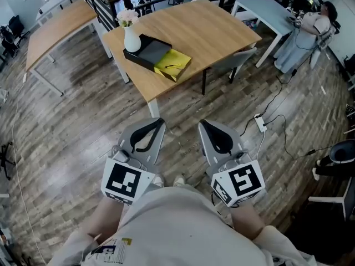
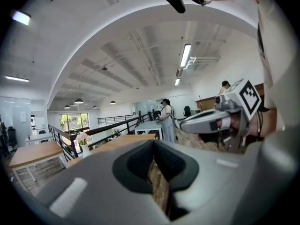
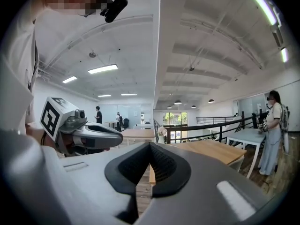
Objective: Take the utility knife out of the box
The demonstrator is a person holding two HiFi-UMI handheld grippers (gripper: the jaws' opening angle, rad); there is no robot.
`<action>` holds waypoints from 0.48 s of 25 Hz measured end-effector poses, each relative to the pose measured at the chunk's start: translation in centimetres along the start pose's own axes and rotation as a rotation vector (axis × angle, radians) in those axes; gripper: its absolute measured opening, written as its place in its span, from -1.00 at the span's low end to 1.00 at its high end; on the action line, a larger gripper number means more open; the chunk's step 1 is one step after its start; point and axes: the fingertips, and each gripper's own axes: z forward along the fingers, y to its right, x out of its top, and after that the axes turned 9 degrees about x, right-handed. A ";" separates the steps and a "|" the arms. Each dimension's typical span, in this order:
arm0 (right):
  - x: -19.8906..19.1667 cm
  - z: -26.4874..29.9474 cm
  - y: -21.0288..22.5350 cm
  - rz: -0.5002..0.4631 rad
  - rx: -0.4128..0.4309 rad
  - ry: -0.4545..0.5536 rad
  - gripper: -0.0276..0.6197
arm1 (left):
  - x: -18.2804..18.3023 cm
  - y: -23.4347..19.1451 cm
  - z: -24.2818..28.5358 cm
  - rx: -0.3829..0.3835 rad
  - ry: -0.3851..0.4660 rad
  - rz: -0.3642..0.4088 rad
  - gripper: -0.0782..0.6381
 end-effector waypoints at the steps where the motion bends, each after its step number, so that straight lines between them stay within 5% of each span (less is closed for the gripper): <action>1: -0.3 0.0 0.2 -0.010 0.000 -0.007 -0.91 | -0.1 0.2 0.1 0.003 -0.004 -0.004 -0.78; 12: -0.4 -0.8 3.4 0.002 0.038 0.006 -0.91 | -0.4 1.2 2.5 0.050 -0.039 -0.006 -0.78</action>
